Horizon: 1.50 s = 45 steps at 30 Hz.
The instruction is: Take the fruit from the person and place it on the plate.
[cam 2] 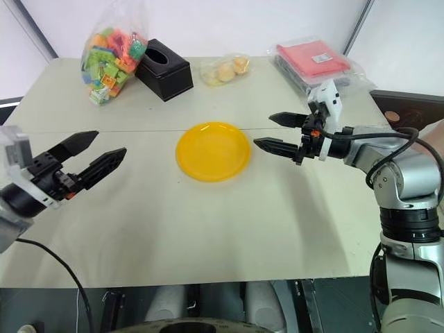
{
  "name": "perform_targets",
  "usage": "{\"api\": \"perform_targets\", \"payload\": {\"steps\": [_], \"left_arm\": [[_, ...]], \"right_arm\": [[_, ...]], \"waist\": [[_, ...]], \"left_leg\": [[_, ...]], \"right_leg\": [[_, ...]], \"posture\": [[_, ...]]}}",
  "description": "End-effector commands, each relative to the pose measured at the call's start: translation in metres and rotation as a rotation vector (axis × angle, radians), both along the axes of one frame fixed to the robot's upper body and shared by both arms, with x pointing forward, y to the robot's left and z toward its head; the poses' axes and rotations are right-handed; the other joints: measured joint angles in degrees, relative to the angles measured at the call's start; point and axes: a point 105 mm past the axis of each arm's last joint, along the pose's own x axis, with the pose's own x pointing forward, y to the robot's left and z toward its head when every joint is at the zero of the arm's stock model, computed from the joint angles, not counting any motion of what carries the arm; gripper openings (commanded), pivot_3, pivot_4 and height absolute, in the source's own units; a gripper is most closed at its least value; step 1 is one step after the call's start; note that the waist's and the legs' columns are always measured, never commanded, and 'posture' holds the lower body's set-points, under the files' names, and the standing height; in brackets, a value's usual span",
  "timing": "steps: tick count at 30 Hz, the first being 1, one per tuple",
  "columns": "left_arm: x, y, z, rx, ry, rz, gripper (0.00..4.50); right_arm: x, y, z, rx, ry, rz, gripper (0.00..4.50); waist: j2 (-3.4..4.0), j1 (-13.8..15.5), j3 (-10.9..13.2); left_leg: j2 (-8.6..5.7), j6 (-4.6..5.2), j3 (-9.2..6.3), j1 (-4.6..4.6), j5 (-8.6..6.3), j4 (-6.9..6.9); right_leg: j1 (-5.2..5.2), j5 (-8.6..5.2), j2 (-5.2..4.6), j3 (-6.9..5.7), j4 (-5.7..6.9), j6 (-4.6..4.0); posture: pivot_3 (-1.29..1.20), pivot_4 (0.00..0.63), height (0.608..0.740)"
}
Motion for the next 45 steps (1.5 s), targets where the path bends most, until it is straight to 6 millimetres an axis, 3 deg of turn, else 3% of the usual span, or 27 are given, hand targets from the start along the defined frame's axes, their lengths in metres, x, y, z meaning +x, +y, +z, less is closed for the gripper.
{"api": "perform_targets", "payload": {"steps": [1, 7, 20, 26, 31, 45], "left_arm": [[0.003, -0.007, 0.006, -0.012, -0.04, -0.046, 4.5], [0.011, -0.02, 0.007, -0.004, -0.049, -0.09, 4.5], [0.011, -0.026, 0.003, 0.006, -0.032, -0.111, 4.5], [0.009, -0.022, 0.011, 0.007, -0.055, -0.102, 4.5], [0.007, -0.016, 0.007, 0.001, -0.038, -0.076, 4.5], [0.011, -0.019, 0.011, -0.008, -0.048, -0.098, 4.5]], "right_arm": [[-0.006, 0.001, 0.013, 0.012, -0.066, -0.003, 4.46], [-0.011, -0.003, 0.012, 0.023, -0.061, -0.04, 4.46], [-0.013, -0.009, 0.009, 0.004, -0.053, -0.06, 4.46], [-0.006, -0.003, 0.014, 0.016, -0.075, -0.035, 4.46], [-0.006, 0.006, 0.015, 0.032, -0.078, -0.016, 4.46], [-0.014, -0.009, 0.013, 0.011, -0.07, -0.063, 4.46]], "waist": [[0.0, 0.0, 0.0], [0.0, 0.0, 0.0], [0.0, 0.0, 0.0], [0.0, -0.1, 0.0], [0.0, -0.1, 0.0], [0.0, 0.0, 0.0]], "left_leg": [[0.0, 0.0, 0.0, 0.0, 0.0, 0.0], [0.0, 0.0, -0.01, 0.0, 0.0, 0.0], [0.01, 0.0, -0.03, 0.01, 0.0, 0.01], [0.0, 0.0, -0.04, 0.01, 0.0, 0.02], [0.02, 0.0, -0.05, 0.02, 0.0, 0.01], [0.0, 0.0, -0.05, 0.01, 0.0, 0.06]], "right_leg": [[0.0, 0.0, 0.0, 0.0, 0.0, 0.01], [0.0, 0.01, 0.01, 0.0, 0.02, 0.03], [0.01, 0.02, 0.01, -0.01, 0.03, 0.03], [0.02, 0.02, 0.02, -0.01, 0.03, 0.04], [0.02, 0.02, 0.04, -0.01, 0.04, 0.04], [0.06, 0.02, 0.01, -0.02, 0.04, 0.04]], "posture": [[0.0, 0.15, 0.74], [0.0, 0.15, 0.74], [0.0, 0.15, 0.74], [0.0, 0.15, 0.74], [0.0, 0.15, 0.74], [0.0, 0.15, 0.74]]}}
